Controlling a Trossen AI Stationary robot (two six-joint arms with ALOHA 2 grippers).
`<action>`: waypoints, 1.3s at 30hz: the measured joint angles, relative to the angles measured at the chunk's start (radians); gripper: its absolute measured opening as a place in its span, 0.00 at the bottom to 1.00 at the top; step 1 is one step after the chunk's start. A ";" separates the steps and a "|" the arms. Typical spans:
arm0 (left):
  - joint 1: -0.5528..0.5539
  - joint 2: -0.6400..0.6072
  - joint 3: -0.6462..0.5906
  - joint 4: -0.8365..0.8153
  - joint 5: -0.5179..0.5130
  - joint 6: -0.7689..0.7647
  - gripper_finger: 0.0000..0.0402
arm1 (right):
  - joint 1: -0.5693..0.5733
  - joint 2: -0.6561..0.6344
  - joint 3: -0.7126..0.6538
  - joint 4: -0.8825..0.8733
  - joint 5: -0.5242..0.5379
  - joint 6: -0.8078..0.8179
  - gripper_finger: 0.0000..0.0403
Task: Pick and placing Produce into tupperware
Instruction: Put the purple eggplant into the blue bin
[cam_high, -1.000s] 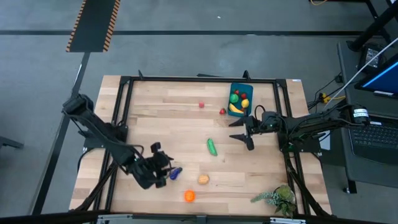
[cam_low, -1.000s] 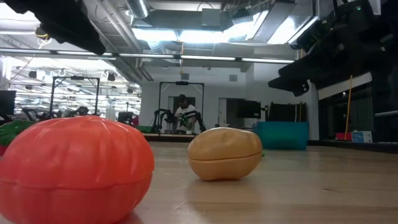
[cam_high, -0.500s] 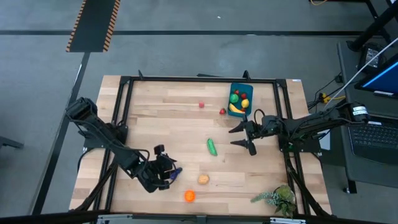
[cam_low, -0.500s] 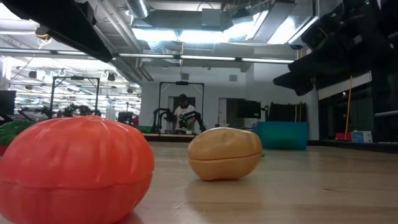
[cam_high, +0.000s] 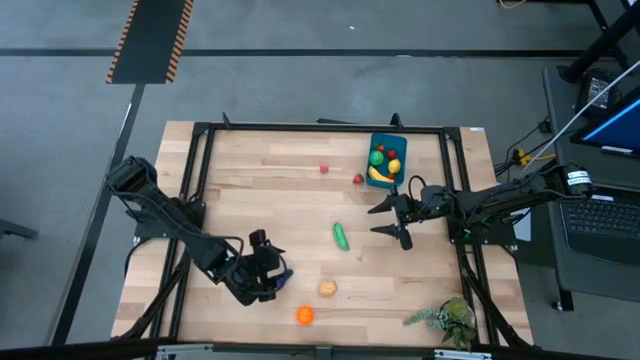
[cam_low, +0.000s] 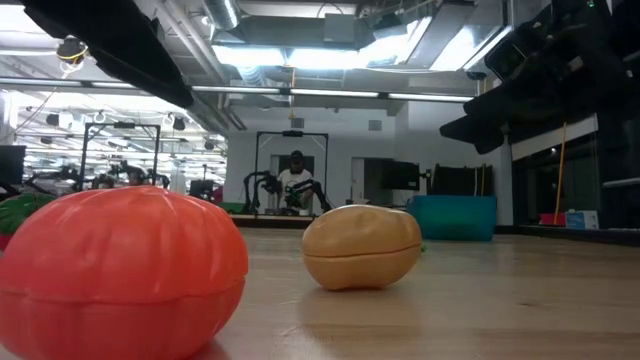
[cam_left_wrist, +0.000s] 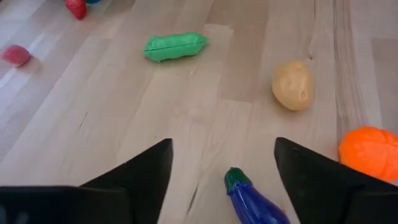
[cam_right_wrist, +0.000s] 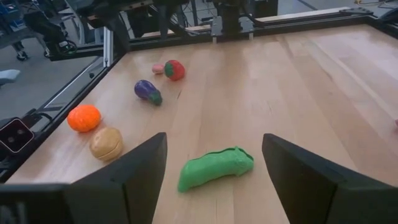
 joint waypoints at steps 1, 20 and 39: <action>0.004 0.000 0.000 0.000 0.013 -0.001 0.71 | 0.000 0.000 0.000 0.000 0.000 0.000 0.66; 0.086 0.000 0.001 -0.079 0.384 -0.649 0.74 | 0.000 0.000 -0.001 -0.064 0.000 0.052 0.66; 0.063 0.000 0.001 -0.052 0.384 -0.493 0.73 | 0.000 0.001 -0.001 -0.102 -0.001 0.130 0.66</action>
